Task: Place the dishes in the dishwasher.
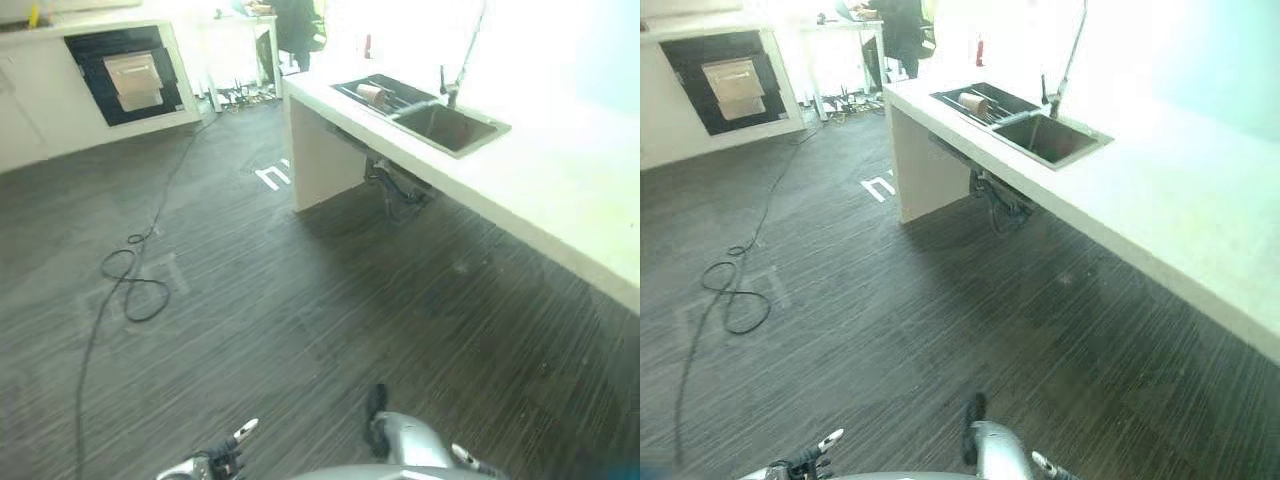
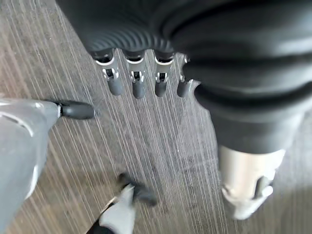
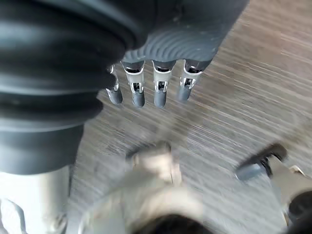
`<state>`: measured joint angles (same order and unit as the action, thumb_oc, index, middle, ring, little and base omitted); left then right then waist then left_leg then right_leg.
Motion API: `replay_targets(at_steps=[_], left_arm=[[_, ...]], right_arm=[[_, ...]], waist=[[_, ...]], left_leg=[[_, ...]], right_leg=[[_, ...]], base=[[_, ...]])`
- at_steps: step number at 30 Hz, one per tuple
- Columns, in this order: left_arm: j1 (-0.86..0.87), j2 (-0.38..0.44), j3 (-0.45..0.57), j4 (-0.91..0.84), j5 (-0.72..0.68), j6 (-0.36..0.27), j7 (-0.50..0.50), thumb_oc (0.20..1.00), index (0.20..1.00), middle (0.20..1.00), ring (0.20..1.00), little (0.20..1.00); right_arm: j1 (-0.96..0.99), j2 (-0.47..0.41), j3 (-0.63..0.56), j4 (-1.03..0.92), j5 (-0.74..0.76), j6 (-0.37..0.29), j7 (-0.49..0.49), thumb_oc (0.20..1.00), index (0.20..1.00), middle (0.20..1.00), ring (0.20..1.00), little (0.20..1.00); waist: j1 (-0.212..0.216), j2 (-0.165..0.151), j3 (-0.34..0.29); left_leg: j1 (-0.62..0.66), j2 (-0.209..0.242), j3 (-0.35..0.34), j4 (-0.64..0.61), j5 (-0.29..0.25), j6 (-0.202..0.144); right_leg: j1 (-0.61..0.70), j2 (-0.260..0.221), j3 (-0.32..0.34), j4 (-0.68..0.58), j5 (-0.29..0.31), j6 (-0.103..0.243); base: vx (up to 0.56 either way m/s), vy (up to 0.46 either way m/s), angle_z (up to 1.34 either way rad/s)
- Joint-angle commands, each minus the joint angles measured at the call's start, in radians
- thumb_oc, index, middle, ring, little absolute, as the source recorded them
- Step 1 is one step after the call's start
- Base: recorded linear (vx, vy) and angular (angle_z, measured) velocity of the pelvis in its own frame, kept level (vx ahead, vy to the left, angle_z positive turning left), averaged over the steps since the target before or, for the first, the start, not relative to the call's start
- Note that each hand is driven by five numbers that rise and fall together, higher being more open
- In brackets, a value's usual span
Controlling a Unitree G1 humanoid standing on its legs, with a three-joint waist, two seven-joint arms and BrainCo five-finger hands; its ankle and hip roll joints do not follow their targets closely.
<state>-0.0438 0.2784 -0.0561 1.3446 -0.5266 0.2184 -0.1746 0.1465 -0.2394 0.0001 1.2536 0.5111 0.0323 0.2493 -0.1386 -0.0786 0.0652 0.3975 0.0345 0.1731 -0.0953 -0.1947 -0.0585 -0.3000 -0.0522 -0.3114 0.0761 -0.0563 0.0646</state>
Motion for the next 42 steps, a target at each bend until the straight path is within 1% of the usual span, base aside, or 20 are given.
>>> replay_targets(at_steps=[1, 5, 9, 10, 11, 12, 13, 16, 20, 21, 22, 23, 25, 28, 30, 31, 34, 36, 39, 42], left_arm=[[-0.030, -0.037, -0.027, 0.020, 0.073, -0.011, -0.020, 1.000, 1.000, 1.000, 1.000, 1.000], [-0.017, -0.037, -0.033, 0.019, 0.113, -0.030, -0.054, 1.000, 1.000, 1.000, 1.000, 1.000], [-0.016, -0.042, -0.030, 0.011, 0.120, -0.032, -0.062, 1.000, 1.000, 1.000, 1.000, 1.000], [-0.014, -0.045, -0.022, -0.004, 0.111, -0.031, -0.060, 1.000, 1.000, 1.000, 1.000, 1.000], [-0.013, -0.050, -0.009, -0.016, 0.089, -0.037, -0.069, 1.000, 1.000, 1.000, 1.000, 1.000], [-0.015, -0.056, -0.003, -0.025, 0.062, -0.042, -0.071, 1.000, 1.000, 1.000, 1.000, 1.000], [-0.015, -0.064, -0.001, -0.034, 0.040, -0.048, -0.071, 1.000, 1.000, 1.000, 1.000, 1.000], [-0.022, -0.078, 0.005, -0.056, 0.016, -0.056, -0.072, 1.000, 1.000, 1.000, 1.000, 1.000], [-0.043, -0.085, -0.006, -0.073, -0.059, -0.066, -0.073, 1.000, 1.000, 1.000, 1.000, 1.000], [-0.045, -0.088, -0.008, -0.079, -0.080, -0.068, -0.072, 1.000, 1.000, 1.000, 1.000, 1.000], [-0.046, -0.089, -0.010, -0.085, -0.094, -0.068, -0.070, 1.000, 1.000, 1.000, 1.000, 1.000], [-0.038, -0.088, -0.009, -0.087, -0.141, -0.075, -0.065, 1.000, 1.000, 1.000, 1.000, 1.000], [-0.020, -0.082, 0.004, -0.074, -0.173, -0.094, -0.070, 1.000, 1.000, 1.000, 1.000, 1.000], [-0.002, -0.079, 0.030, -0.047, -0.164, -0.102, -0.098, 1.000, 1.000, 1.000, 1.000, 1.000], [-0.013, -0.071, 0.028, -0.035, -0.149, -0.087, -0.119, 1.000, 1.000, 1.000, 1.000, 1.000], [-0.027, -0.055, 0.014, -0.038, -0.133, -0.057, -0.137, 1.000, 1.000, 1.000, 1.000, 1.000], [-0.032, -0.047, -0.004, -0.041, -0.144, -0.042, -0.119, 1.000, 1.000, 1.000, 1.000, 1.000], [-0.019, -0.032, 0.002, -0.042, -0.171, -0.033, -0.086, 1.000, 1.000, 1.000, 1.000, 1.000], [-0.006, -0.010, 0.020, -0.044, -0.184, -0.020, -0.060, 1.000, 1.000, 1.000, 1.000, 1.000], [-0.013, 0.002, 0.031, -0.030, -0.166, -0.020, -0.049, 1.000, 1.000, 1.000, 1.000, 1.000]], right_arm=[[-0.056, 0.002, -0.015, -0.003, 0.037, -0.023, -0.024, 1.000, 1.000, 1.000, 1.000, 1.000], [-0.050, 0.012, -0.018, 0.008, 0.062, -0.014, -0.054, 1.000, 1.000, 1.000, 1.000, 1.000], [-0.047, -0.002, -0.030, 0.015, 0.082, -0.015, -0.059, 1.000, 1.000, 1.000, 1.000, 1.000], [-0.053, -0.020, -0.032, 0.006, 0.074, -0.003, -0.059, 1.000, 1.000, 1.000, 1.000, 1.000], [-0.066, -0.039, -0.026, -0.008, 0.062, 0.000, -0.053, 1.000, 1.000, 1.000, 1.000, 1.000], [-0.074, -0.052, -0.023, -0.016, 0.046, -0.008, -0.044, 1.000, 1.000, 1.000, 1.000, 1.000], [-0.079, -0.063, -0.020, -0.025, 0.042, -0.019, -0.040, 1.000, 1.000, 1.000, 1.000, 1.000], [-0.088, -0.076, -0.018, -0.048, 0.064, -0.047, -0.043, 1.000, 1.000, 1.000, 1.000, 1.000], [-0.123, -0.077, -0.021, -0.041, 0.039, -0.077, -0.034, 1.000, 1.000, 1.000, 1.000, 1.000], [-0.133, -0.079, -0.019, -0.038, 0.035, -0.082, -0.030, 1.000, 1.000, 1.000, 1.000, 1.000], [-0.139, -0.082, -0.015, -0.036, 0.035, -0.083, -0.027, 1.000, 1.000, 1.000, 1.000, 1.000], [-0.152, -0.092, 0.003, -0.036, 0.022, -0.088, -0.022, 1.000, 1.000, 1.000, 1.000, 1.000], [-0.170, -0.107, 0.019, -0.037, 0.022, -0.077, -0.008, 1.000, 1.000, 1.000, 1.000, 1.000], [-0.183, -0.111, 0.013, -0.034, 0.014, -0.065, -0.023, 1.000, 1.000, 1.000, 1.000, 1.000], [-0.170, -0.102, -0.012, -0.025, 0.058, -0.074, -0.040, 1.000, 1.000, 1.000, 1.000, 1.000], [-0.141, -0.086, -0.046, -0.027, 0.078, -0.090, -0.032, 1.000, 1.000, 1.000, 1.000, 1.000], [-0.121, -0.062, -0.058, -0.033, 0.090, -0.103, -0.015, 1.000, 1.000, 1.000, 1.000, 1.000], [-0.123, -0.056, -0.058, -0.042, 0.047, -0.083, 0.009, 1.000, 1.000, 1.000, 1.000, 1.000], [-0.138, -0.041, -0.042, -0.034, 0.034, -0.074, 0.000, 1.000, 1.000, 1.000, 1.000, 1.000], [-0.141, -0.029, -0.025, -0.020, 0.053, -0.083, -0.019, 1.000, 1.000, 1.000, 1.000, 1.000]], waist=[[-0.008, 0.040, 0.040], [-0.005, 0.026, 0.034], [-0.021, 0.026, 0.011], [-0.037, 0.040, -0.001], [-0.044, 0.046, -0.004], [-0.045, 0.035, -0.002], [-0.038, 0.023, 0.004], [-0.001, 0.005, 0.027], [0.029, 0.006, 0.031], [0.031, 0.012, 0.025], [0.040, 0.014, 0.025], [0.059, 0.025, 0.008], [0.070, 0.027, 0.001], [0.072, 0.041, -0.006], [0.061, 0.051, -0.003], [0.049, 0.047, -0.004], [0.033, 0.050, -0.002], [0.036, 0.085, 0.010], [0.047, 0.083, 0.015], [0.058, 0.059, 0.013]], left_leg=[[-0.198, -0.057, -0.039, 0.008, 0.100, 0.053], [-0.139, -0.069, 0.009, 0.008, 0.049, 0.059], [-0.068, -0.073, 0.025, 0.023, 0.018, 0.042], [-0.062, -0.036, 0.040, 0.170, 0.085, -0.005], [-0.108, -0.007, 0.042, 0.390, 0.237, -0.067], [-0.155, 0.000, 0.045, 0.528, 0.310, -0.095], [-0.221, -0.003, 0.025, 0.655, 0.351, -0.104], [-0.424, 0.012, -0.017, 0.842, 0.352, -0.089], [-0.466, 0.072, 0.000, 0.532, 0.299, -0.046], [-0.460, 0.085, 0.004, 0.371, 0.281, -0.035], [-0.443, 0.081, -0.016, 0.245, 0.262, -0.027], [-0.427, 0.093, -0.151, 0.013, 0.276, -0.032], [-0.489, 0.133, -0.264, 0.008, 0.277, -0.049], [-0.467, 0.159, -0.252, 0.008, 0.282, -0.042], [-0.430, 0.157, -0.205, 0.031, 0.276, -0.037], [-0.422, 0.126, -0.154, 0.052, 0.258, -0.018], [-0.391, 0.087, -0.113, 0.029, 0.254, 0.008], [-0.312, 0.066, -0.034, 0.008, 0.230, 0.021], [-0.284, 0.065, 0.034, 0.008, 0.218, 0.011], [-0.270, 0.053, 0.070, 0.008, 0.205, -0.009]], right_leg=[[0.077, -0.045, 0.011, -0.163, 0.181, 0.115], [0.111, -0.047, -0.033, -0.163, 0.204, 0.104], [0.156, -0.029, -0.009, -0.163, 0.229, 0.080], [0.182, 0.010, 0.015, -0.158, 0.229, 0.049], [0.212, 0.041, 0.039, -0.157, 0.219, 0.020], [0.239, 0.046, 0.060, -0.157, 0.209, -0.002], [0.267, 0.050, 0.089, -0.155, 0.194, -0.022], [0.346, 0.052, 0.133, -0.154, 0.156, -0.050], [0.430, 0.075, 0.205, -0.158, 0.075, -0.054], [0.441, 0.082, 0.242, -0.163, 0.057, -0.040], [0.455, 0.082, 0.279, -0.163, 0.042, -0.026], [0.459, 0.089, 0.355, -0.163, 0.019, -0.011], [0.484, 0.088, 0.436, -0.163, -0.018, -0.009], [0.530, 0.041, 0.491, -0.107, -0.076, 0.023], [0.530, -0.009, 0.460, -0.042, -0.101, 0.049], [0.531, -0.045, 0.413, -0.002, -0.093, 0.070], [0.454, -0.087, 0.348, 0.158, -0.001, 0.108], [0.332, -0.161, 0.200, 0.326, 0.095, 0.110], [0.334, -0.101, 0.061, 0.204, 0.061, 0.109], [0.361, -0.030, -0.024, -0.003, 0.059, 0.074]], base=[[0.54, -0.151, 0.72], [0.51, -0.144, 0.08], [0.49, -0.154, -0.03], [0.70, -0.306, 0.06], [0.74, -0.343, 0.16], [0.54, -0.262, 0.11], [0.42, -0.194, -0.36], [0.38, -0.109, -1.02], [0.40, 0.042, -1.03], [0.43, 0.154, -1.16], [0.70, 0.260, -1.09], [0.68, 0.247, -0.74], [0.70, 0.301, -1.45], [0.63, 0.460, -2.25], [0.64, 0.579, -1.28], [0.53, 0.499, -0.27], [0.37, 0.366, -0.23], [0.37, 0.391, -0.60], [0.23, 0.123, -1.59], [0.18, 0.001, -0.41]])
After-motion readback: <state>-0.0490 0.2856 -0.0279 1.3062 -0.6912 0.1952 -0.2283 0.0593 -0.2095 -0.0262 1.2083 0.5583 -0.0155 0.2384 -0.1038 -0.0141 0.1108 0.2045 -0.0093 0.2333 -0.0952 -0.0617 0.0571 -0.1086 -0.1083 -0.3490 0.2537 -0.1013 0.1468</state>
